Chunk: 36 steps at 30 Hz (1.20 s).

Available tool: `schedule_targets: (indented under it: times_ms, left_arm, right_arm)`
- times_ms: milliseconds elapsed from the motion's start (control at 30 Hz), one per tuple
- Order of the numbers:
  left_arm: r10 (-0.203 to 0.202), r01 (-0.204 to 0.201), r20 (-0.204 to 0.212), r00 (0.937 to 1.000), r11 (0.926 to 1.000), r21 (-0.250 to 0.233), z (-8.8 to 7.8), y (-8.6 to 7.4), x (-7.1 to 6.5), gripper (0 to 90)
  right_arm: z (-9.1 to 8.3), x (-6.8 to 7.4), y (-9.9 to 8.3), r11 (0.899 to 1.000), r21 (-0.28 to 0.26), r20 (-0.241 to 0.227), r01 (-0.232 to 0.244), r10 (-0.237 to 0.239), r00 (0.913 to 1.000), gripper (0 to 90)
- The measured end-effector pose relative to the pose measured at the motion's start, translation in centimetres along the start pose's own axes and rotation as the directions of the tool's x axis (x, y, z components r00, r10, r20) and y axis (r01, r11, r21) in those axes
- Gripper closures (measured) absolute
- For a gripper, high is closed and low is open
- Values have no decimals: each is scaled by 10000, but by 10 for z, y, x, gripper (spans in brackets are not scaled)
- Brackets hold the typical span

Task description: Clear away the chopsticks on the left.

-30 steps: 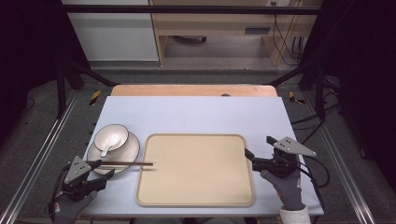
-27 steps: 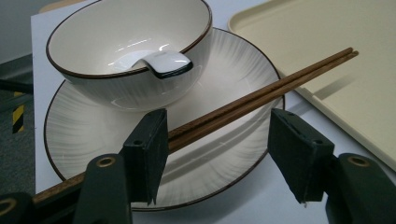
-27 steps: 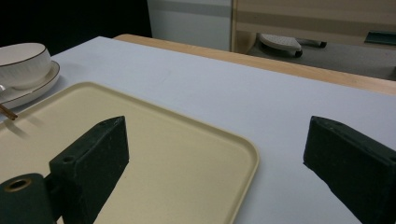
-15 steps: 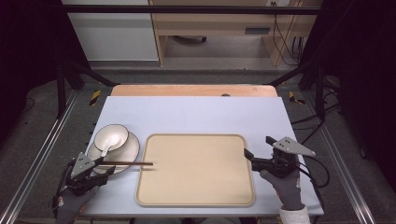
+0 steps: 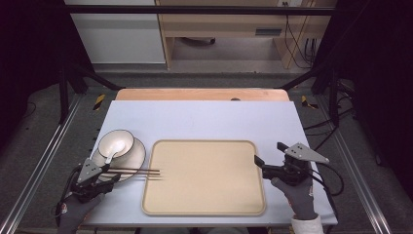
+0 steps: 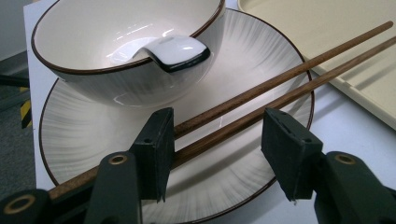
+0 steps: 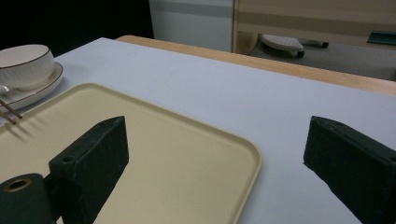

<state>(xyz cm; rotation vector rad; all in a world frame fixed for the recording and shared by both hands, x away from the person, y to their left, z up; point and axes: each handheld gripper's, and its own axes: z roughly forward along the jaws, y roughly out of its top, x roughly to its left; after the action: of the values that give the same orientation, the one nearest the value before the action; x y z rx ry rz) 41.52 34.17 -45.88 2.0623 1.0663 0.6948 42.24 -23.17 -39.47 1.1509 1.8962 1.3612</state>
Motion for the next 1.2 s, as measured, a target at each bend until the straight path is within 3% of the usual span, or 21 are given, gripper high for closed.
schedule_targets:
  times_ms: [600,900,1200]
  left_arm:
    - [0,-2,85,10000,9997,251,2,3,0,461]
    - [379,-369,-162,9991,9976,588,-1,6,-6,545]
    - [424,-410,-194,9989,9968,692,-3,8,-8,631]
  right_arm:
    - [0,0,1,10000,-26,-46,7,-8,10000,61]
    - [-1,0,1,10000,-23,-26,16,-16,10000,60]
    - [-1,0,1,10000,13,-18,7,-7,10000,59]
